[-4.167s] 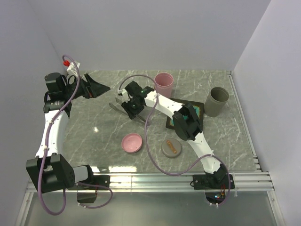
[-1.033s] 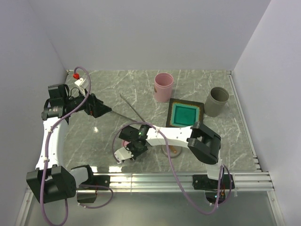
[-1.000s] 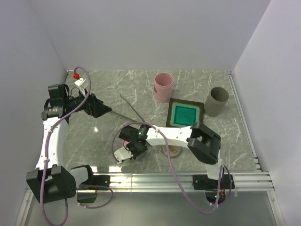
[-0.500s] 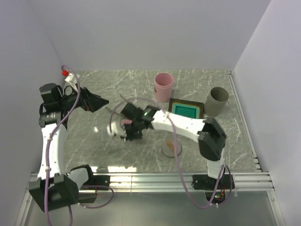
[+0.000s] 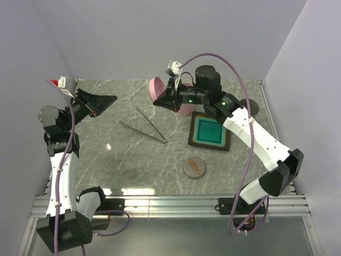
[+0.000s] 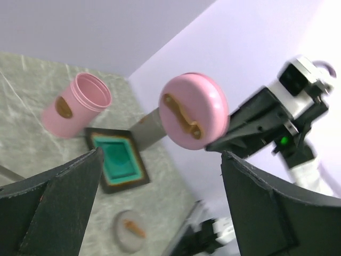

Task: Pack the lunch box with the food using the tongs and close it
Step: Pass the lid of the lunch box from the right arm to the left, then put the lid back on the lunch box

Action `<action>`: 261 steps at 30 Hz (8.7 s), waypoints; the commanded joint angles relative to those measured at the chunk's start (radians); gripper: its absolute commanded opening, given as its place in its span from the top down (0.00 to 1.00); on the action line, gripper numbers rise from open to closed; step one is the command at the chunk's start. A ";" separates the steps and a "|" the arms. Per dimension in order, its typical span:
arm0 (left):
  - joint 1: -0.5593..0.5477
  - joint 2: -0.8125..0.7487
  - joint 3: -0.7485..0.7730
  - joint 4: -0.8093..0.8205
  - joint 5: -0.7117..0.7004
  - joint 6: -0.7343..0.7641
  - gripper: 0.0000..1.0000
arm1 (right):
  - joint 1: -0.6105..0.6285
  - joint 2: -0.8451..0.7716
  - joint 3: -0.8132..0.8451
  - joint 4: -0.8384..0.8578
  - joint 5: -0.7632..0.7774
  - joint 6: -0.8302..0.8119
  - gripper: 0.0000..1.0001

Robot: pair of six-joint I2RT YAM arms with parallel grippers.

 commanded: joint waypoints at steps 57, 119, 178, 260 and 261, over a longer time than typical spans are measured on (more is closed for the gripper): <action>-0.291 0.022 -0.045 0.521 -0.151 -0.515 0.41 | 0.330 -0.104 -0.383 0.917 0.304 -0.271 1.00; -0.564 0.563 0.738 -0.510 -0.623 0.555 1.00 | -0.173 -0.425 -0.440 0.123 0.378 -0.113 0.03; -0.797 1.460 1.538 -0.824 -0.689 0.913 1.00 | -0.635 -0.412 -0.412 -0.278 0.246 -0.110 0.04; -0.845 1.398 1.550 -1.057 -0.800 1.111 1.00 | -0.665 -0.371 -0.486 -0.228 0.175 -0.056 0.08; -0.845 1.403 1.550 -1.059 -0.801 1.114 1.00 | -0.665 -0.371 -0.486 -0.228 0.175 -0.057 0.08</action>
